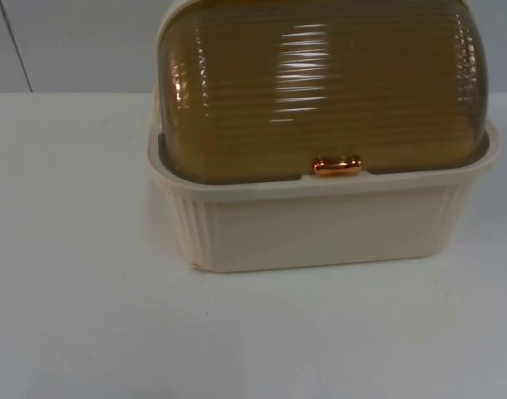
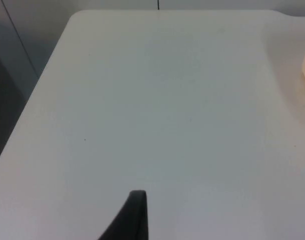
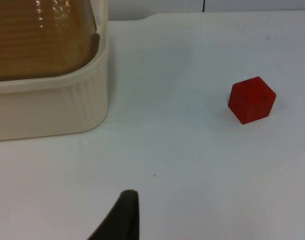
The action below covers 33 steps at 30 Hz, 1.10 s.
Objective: Open the box lid with the left hand, place the block into the box with the right hand, then close the box lid with the left hand.
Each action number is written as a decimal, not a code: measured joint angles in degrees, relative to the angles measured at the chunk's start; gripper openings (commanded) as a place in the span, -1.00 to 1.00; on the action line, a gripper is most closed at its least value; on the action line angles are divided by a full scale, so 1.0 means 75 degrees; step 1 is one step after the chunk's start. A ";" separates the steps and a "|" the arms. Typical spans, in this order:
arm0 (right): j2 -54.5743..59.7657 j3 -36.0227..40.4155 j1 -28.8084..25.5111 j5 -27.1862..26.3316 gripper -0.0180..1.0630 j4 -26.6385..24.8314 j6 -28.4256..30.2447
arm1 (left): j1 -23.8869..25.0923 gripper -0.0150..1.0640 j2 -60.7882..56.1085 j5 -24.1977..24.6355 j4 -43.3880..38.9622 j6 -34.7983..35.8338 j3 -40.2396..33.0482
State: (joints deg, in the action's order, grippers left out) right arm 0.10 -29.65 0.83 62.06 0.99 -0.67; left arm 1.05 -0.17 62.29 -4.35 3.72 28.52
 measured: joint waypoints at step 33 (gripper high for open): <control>0.1662 -0.1809 0.0000 -0.0309 0.97 0.0000 -0.0265 | -0.0048 0.97 0.2164 -0.1111 -0.0623 0.0337 0.1861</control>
State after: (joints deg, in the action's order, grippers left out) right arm 12.56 -43.22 0.83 59.75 0.99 -2.66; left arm 0.69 16.06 53.96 -9.02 6.24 42.47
